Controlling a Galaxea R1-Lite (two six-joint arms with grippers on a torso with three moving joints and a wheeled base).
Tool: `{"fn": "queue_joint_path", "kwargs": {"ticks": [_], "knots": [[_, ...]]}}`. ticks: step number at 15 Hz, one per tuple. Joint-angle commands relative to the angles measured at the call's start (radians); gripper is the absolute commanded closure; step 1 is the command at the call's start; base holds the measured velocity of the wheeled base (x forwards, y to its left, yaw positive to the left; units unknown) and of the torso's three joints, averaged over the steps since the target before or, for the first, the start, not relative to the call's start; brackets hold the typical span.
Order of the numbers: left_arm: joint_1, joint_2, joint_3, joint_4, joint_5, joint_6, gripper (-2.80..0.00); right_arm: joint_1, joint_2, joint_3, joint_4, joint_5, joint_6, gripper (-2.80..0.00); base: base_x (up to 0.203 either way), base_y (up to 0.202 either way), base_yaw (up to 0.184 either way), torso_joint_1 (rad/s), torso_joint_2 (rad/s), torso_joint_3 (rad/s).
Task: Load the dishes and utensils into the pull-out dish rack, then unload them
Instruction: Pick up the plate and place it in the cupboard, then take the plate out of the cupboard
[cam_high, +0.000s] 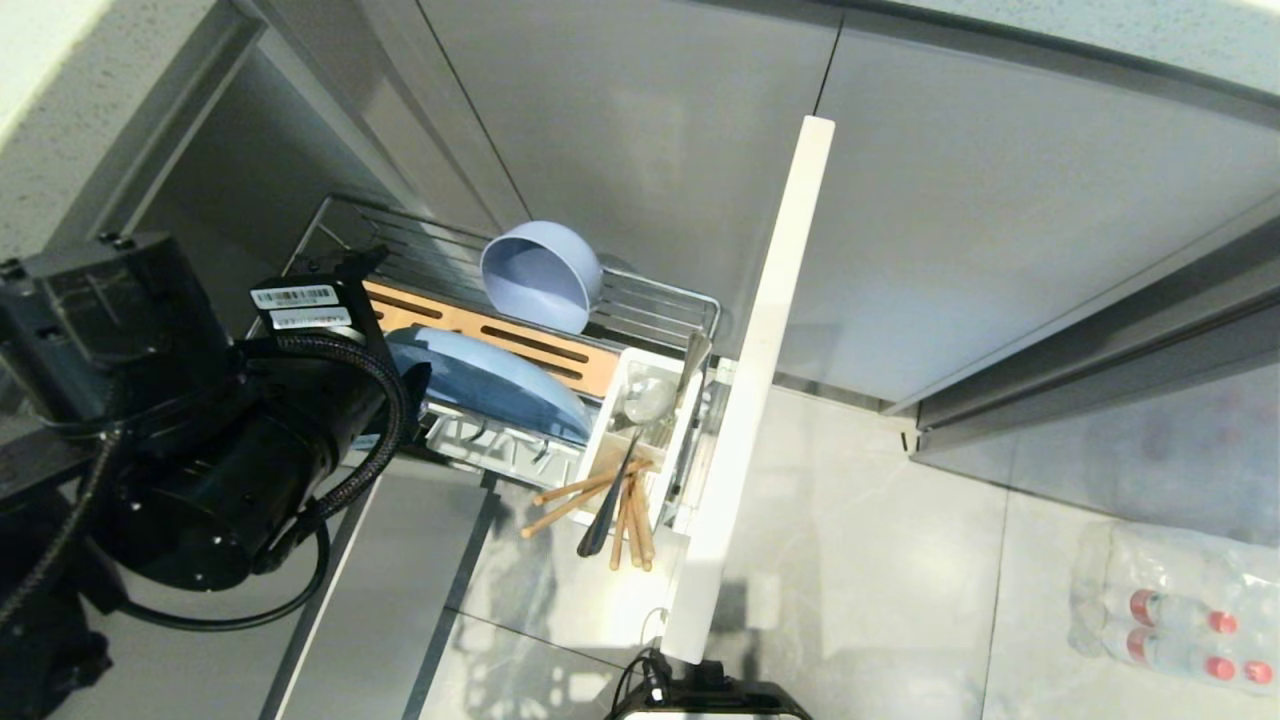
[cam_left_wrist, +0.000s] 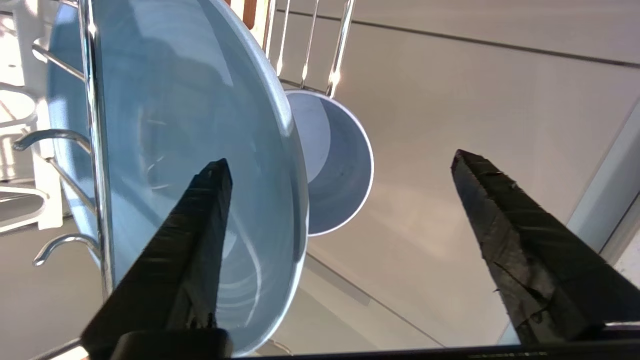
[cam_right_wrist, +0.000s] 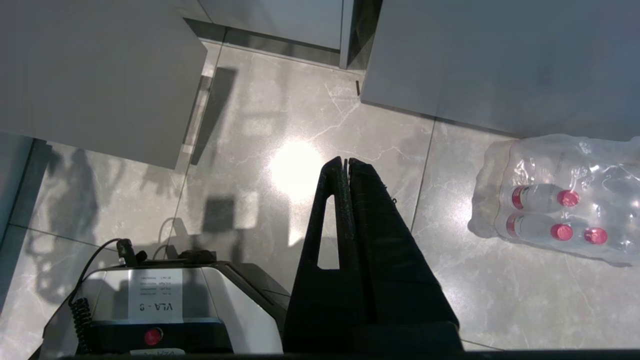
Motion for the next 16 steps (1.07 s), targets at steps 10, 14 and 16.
{"fn": "queue_joint_path", "kwargs": {"ticks": [10,14,16], "knots": [[-0.01,-0.082,-0.031,0.077,0.0,-0.008,-2.8,0.0,0.0,0.0,0.0,0.0,0.0,0.0,0.0,0.0,0.0,0.0,0.0,0.0],[-0.031,-0.116,-0.036,0.082,0.001,-0.008,-2.8,0.001,0.001,0.0,0.0,0.0,0.0,0.0,0.0,0.0,0.0,0.0,0.0,0.0],[-0.031,-0.131,-0.04,0.084,0.002,-0.008,0.0,0.001,0.002,0.0,0.0,0.0,0.0,0.0,0.0,0.0,0.0,0.0,0.0,0.0]]}}
